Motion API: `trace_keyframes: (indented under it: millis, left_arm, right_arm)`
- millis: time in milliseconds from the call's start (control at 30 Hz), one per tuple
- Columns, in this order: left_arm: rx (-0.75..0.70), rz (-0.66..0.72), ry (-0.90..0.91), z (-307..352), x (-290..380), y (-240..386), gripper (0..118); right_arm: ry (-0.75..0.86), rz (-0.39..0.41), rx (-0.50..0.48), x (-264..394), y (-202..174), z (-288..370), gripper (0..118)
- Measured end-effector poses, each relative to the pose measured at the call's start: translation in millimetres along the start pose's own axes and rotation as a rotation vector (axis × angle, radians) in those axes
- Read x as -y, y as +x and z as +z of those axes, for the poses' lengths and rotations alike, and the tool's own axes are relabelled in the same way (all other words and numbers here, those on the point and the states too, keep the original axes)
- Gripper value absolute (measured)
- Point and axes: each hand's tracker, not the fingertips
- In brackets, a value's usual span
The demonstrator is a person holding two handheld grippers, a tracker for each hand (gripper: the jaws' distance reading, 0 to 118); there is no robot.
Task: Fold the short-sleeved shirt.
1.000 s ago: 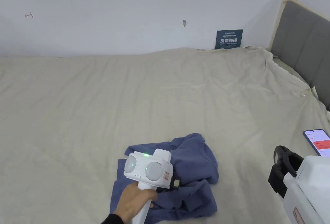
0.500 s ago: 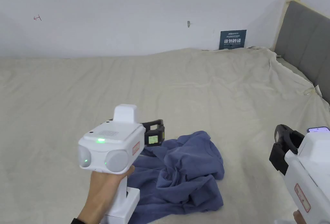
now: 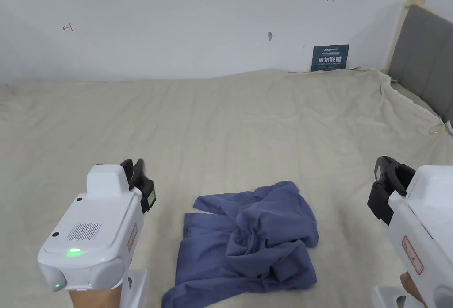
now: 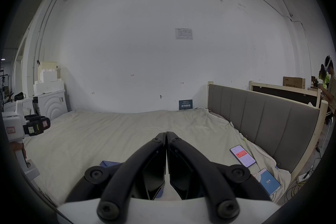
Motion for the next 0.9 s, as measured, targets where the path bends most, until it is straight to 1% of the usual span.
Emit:
trace_keyframes:
  millis: [67,233,433,600,733,767,900]
  left_arm:
    - [-0.002,0.005,-0.004,2,4,-5,0]
    - [-0.001,0.032,-0.003,4,6,-12,0]
    - [0.010,0.012,-0.020,5,6,-7,0]
    - [0.067,0.029,-0.226,-11,11,-5,0]
    - [0.107,0.085,-0.397,-22,33,-1,0]
    - [0.115,0.085,-0.462,-25,40,1,0]
    - [0.119,0.085,-0.608,-30,75,11,0]
  right_arm:
    - [-0.002,0.001,-0.006,2,1,1,0]
    - [-0.005,0.007,-0.013,5,3,2,0]
    - [-0.005,0.007,-0.019,8,8,3,0]
    - [-0.010,0.007,-0.021,12,11,2,0]
    - [-0.018,0.005,-0.021,14,13,2,0]
    - [-0.020,0.003,-0.019,-10,-36,-11,0]
    - [-0.030,0.000,-0.015,-6,-34,-13,0]
